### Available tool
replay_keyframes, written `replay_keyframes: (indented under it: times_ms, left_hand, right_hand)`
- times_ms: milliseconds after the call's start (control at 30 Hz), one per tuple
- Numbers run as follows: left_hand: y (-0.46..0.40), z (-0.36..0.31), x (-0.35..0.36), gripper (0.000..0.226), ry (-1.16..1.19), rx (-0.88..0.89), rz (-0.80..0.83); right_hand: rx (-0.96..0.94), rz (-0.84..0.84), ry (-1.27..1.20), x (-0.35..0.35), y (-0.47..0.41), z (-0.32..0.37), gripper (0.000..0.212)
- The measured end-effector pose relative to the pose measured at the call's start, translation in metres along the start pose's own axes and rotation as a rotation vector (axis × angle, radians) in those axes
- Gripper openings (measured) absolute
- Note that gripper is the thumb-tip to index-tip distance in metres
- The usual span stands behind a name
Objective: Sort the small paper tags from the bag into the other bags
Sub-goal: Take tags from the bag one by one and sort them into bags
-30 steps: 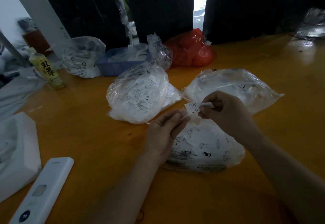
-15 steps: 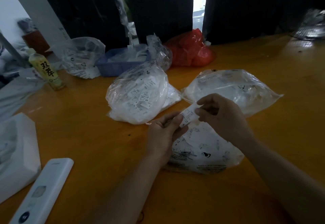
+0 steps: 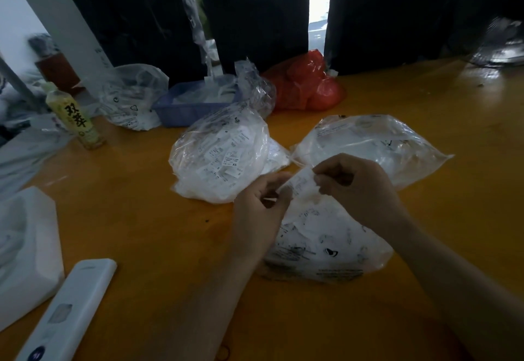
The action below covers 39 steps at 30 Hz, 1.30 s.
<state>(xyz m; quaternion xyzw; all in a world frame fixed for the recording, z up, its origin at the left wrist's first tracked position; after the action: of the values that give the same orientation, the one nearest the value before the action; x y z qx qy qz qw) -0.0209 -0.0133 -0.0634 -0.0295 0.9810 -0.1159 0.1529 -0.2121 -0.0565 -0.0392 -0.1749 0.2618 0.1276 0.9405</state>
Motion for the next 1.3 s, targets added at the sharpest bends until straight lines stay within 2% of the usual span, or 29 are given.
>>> replay_keyframes:
  times_ms: [100, 200, 267, 333, 467, 567, 667, 800, 933, 1033, 1100, 1200, 1300]
  left_hand:
    - [-0.011, -0.015, -0.019, 0.030, -0.137, 0.102, -0.144]
    - [-0.036, -0.020, -0.057, 0.026, -0.383, 0.133, -0.371]
    - [-0.055, -0.016, -0.081, 0.025, -0.559, 0.075, -0.450]
    - [-0.070, -0.007, -0.093, 0.026, -0.700, -0.027, -0.401]
    - [-0.096, 0.012, -0.081, 0.030, -0.968, -0.181, -0.076]
    - [-0.107, 0.018, -0.068, 0.039, -1.093, -0.294, 0.075]
    - [-0.113, 0.022, -0.064, 0.045, -1.116, -0.261, 0.154]
    - [-0.113, 0.021, -0.070, 0.054, -1.109, -0.232, 0.181]
    - [-0.100, 0.010, -0.075, 0.048, -1.072, -0.134, -0.002]
    - [-0.076, -0.007, -0.063, 0.033, -0.882, 0.148, -0.252]
    - [-0.059, -0.017, -0.049, 0.029, -0.738, 0.335, -0.335]
    - [-0.035, -0.019, -0.022, 0.024, -0.595, 0.442, -0.255]
    - [-0.015, -0.010, -0.001, 0.022, -0.355, 0.288, -0.038]
  right_hand:
    - [0.037, -0.084, 0.010, -0.012, -0.007, -0.013, 0.012]
    - [0.074, -0.267, 0.241, -0.029, -0.017, -0.036, 0.015]
    - [0.139, -0.290, 0.382, -0.040, -0.024, -0.055, 0.017]
    - [0.218, -0.233, 0.518, -0.045, -0.028, -0.071, 0.023]
    - [0.334, -0.086, 0.689, -0.045, -0.030, -0.084, 0.036]
    - [0.402, 0.032, 0.737, -0.039, -0.028, -0.086, 0.043]
    - [0.396, 0.108, 0.774, -0.035, -0.026, -0.086, 0.041]
    - [0.342, 0.016, 0.788, -0.036, -0.028, -0.084, 0.026]
    - [0.309, -0.104, 0.780, -0.038, -0.027, -0.081, 0.024]
    - [0.250, -0.199, 0.764, -0.041, -0.026, -0.073, 0.026]
    - [0.200, -0.220, 0.742, -0.040, -0.026, -0.066, 0.028]
    - [0.076, -0.331, 0.563, -0.036, -0.021, -0.050, 0.020]
    - [-0.066, -0.333, 0.407, -0.033, -0.013, -0.030, 0.010]
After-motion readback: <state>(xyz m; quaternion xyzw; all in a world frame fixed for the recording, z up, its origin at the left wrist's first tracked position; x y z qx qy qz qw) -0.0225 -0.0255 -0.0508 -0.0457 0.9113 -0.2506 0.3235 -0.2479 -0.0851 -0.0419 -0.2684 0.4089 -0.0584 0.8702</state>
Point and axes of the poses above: each hand's wrist, its own y-axis away from the middle knuckle, its own x-axis out of the palm, z = x × y, the point moved 2 cm from there along -y, towards the middle knuckle, and after that the axes turned 10 degrees about z, right-handed, at the moved point
